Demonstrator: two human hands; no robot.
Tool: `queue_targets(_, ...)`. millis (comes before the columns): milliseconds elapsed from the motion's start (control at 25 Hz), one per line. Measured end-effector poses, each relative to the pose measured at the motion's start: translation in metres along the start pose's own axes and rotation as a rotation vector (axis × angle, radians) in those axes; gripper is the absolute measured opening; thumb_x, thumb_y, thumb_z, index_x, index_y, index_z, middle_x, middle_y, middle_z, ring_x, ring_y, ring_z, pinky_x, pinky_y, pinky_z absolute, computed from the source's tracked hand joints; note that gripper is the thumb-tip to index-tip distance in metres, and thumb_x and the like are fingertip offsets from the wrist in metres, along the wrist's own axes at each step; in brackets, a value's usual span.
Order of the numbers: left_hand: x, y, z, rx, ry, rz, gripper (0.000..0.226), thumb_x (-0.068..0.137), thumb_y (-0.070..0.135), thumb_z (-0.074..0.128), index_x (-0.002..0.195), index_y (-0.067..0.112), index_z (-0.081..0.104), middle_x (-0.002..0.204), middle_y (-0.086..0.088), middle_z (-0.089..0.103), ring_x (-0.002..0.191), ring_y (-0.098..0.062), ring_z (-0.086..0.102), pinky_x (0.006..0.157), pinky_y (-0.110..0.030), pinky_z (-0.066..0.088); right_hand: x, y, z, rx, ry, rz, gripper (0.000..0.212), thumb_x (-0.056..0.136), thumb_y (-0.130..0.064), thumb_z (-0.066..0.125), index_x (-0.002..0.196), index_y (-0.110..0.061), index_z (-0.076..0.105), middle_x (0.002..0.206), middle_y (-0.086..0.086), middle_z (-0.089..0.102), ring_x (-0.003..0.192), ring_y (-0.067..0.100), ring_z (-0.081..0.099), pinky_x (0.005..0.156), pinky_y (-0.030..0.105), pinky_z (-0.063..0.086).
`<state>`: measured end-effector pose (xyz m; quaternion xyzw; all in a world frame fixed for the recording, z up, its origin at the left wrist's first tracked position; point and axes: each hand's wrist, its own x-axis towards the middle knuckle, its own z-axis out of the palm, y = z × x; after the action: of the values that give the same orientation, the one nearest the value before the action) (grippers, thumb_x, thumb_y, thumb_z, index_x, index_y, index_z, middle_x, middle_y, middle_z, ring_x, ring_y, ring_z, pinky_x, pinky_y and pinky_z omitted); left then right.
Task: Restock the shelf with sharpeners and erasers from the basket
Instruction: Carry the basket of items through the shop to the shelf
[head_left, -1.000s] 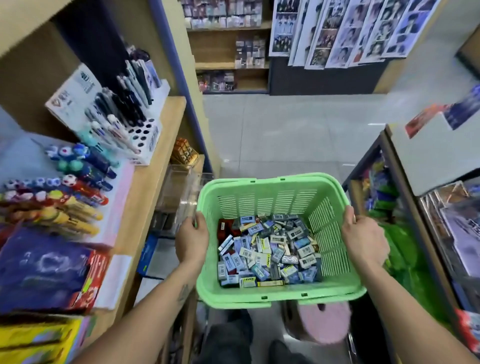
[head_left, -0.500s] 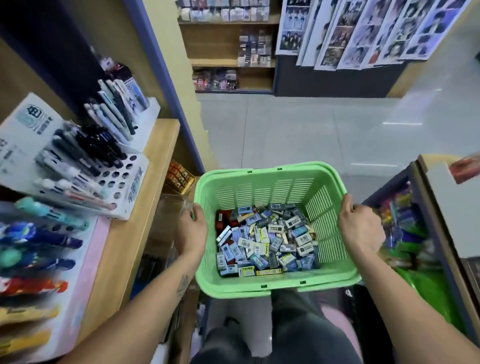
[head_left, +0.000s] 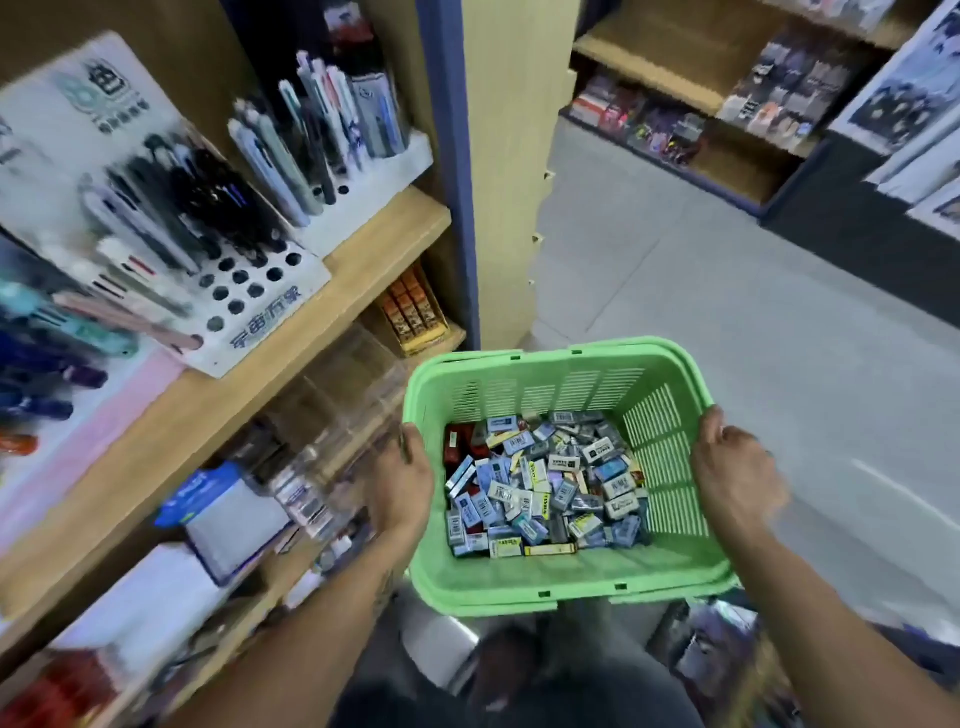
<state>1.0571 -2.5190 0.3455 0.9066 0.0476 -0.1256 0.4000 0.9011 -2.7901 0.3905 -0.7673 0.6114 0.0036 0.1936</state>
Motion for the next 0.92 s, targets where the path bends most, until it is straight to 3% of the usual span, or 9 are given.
queue_targets(80, -0.016, -0.017, 0.01, 0.016, 0.054, -0.099, 0.05, 0.106, 0.037, 0.03, 0.069, 0.01, 0.05, 0.058, -0.013, 0.054, 0.05, -0.027, 0.051, 0.05, -0.029, 0.03, 0.019, -0.01, 0.001, -0.063, -0.061, -0.114, 0.067, 0.103, -0.051, 0.019, 0.093, -0.001, 0.063, 0.091, 0.027, 0.062, 0.073, 0.028, 0.046, 0.071, 0.038, 0.037)
queue_targets(160, -0.035, -0.041, 0.014, 0.048, 0.084, -0.211, 0.046, 0.107, 0.036, 0.029, 0.09, 0.005, 0.059, 0.083, -0.024, 0.065, 0.068, -0.036, 0.063, 0.057, -0.03, 0.034, 0.027, -0.019, 0.015, -0.126, -0.099, -0.209, 0.068, 0.103, -0.052, 0.018, 0.094, -0.002, 0.063, 0.085, 0.022, 0.058, 0.072, 0.028, 0.046, 0.07, 0.037, 0.037)
queue_targets(240, -0.052, -0.064, 0.012, 0.073, 0.106, -0.277, 0.047, 0.108, 0.034, 0.028, 0.106, 0.0, 0.061, 0.094, -0.026, 0.067, 0.079, -0.038, 0.066, 0.06, -0.032, 0.038, 0.023, -0.026, 0.032, -0.192, -0.114, -0.269, 0.073, 0.101, -0.057, 0.015, 0.092, -0.004, 0.064, 0.077, 0.018, 0.055, 0.069, 0.028, 0.051, 0.067, 0.035, 0.04)
queue_targets(480, -0.07, -0.164, -0.024, 0.089, 0.149, -0.433, 0.058, 0.102, 0.042, 0.024, 0.105, -0.003, 0.062, 0.103, -0.028, 0.067, 0.09, -0.044, 0.065, 0.075, -0.045, 0.051, -0.043, -0.044, 0.107, -0.392, -0.185, -0.364, 0.083, 0.096, -0.066, 0.001, 0.08, -0.008, 0.059, 0.063, 0.011, 0.051, 0.054, 0.018, 0.049, 0.055, 0.027, 0.036)
queue_targets(600, -0.073, -0.222, -0.054, 0.119, 0.084, -0.491, 0.042, 0.107, 0.03, 0.031, 0.117, -0.001, 0.058, 0.114, -0.026, 0.064, 0.1, -0.044, 0.062, 0.078, -0.042, 0.047, -0.089, -0.046, 0.149, -0.427, -0.203, -0.382, 0.082, 0.096, -0.066, 0.0, 0.075, -0.01, 0.057, 0.063, 0.011, 0.051, 0.055, 0.018, 0.05, 0.059, 0.028, 0.04)
queue_targets(680, -0.08, -0.26, -0.074, 0.071, 0.093, -0.557, 0.044, 0.105, 0.036, 0.031, 0.112, 0.004, 0.06, 0.112, -0.022, 0.065, 0.101, -0.042, 0.062, 0.082, -0.038, 0.047, -0.12, -0.043, 0.178, -0.444, -0.236, -0.41, 0.079, 0.097, -0.064, 0.001, 0.074, -0.011, 0.055, 0.068, 0.014, 0.056, 0.059, 0.022, 0.053, 0.062, 0.031, 0.043)
queue_targets(760, -0.092, -0.293, -0.091, 0.067, 0.115, -0.587, 0.042, 0.105, 0.037, 0.031, 0.101, 0.006, 0.058, 0.105, -0.023, 0.067, 0.093, -0.041, 0.064, 0.08, -0.038, 0.05, -0.145, -0.034, 0.207, -0.463, -0.284, -0.46, 0.073, 0.098, -0.06, 0.002, 0.078, -0.013, 0.054, 0.075, 0.016, 0.061, 0.061, 0.024, 0.055, 0.062, 0.033, 0.046)
queue_targets(920, -0.103, -0.341, -0.116, 0.037, 0.149, -0.662, 0.037, 0.106, 0.031, 0.032, 0.091, 0.005, 0.054, 0.1, -0.026, 0.066, 0.09, -0.042, 0.062, 0.07, -0.035, 0.037, -0.184, -0.034, 0.261, -0.492, -0.331, -0.538, 0.076, 0.099, -0.058, 0.005, 0.088, -0.012, 0.064, 0.085, 0.02, 0.067, 0.069, 0.029, 0.058, 0.065, 0.036, 0.047)
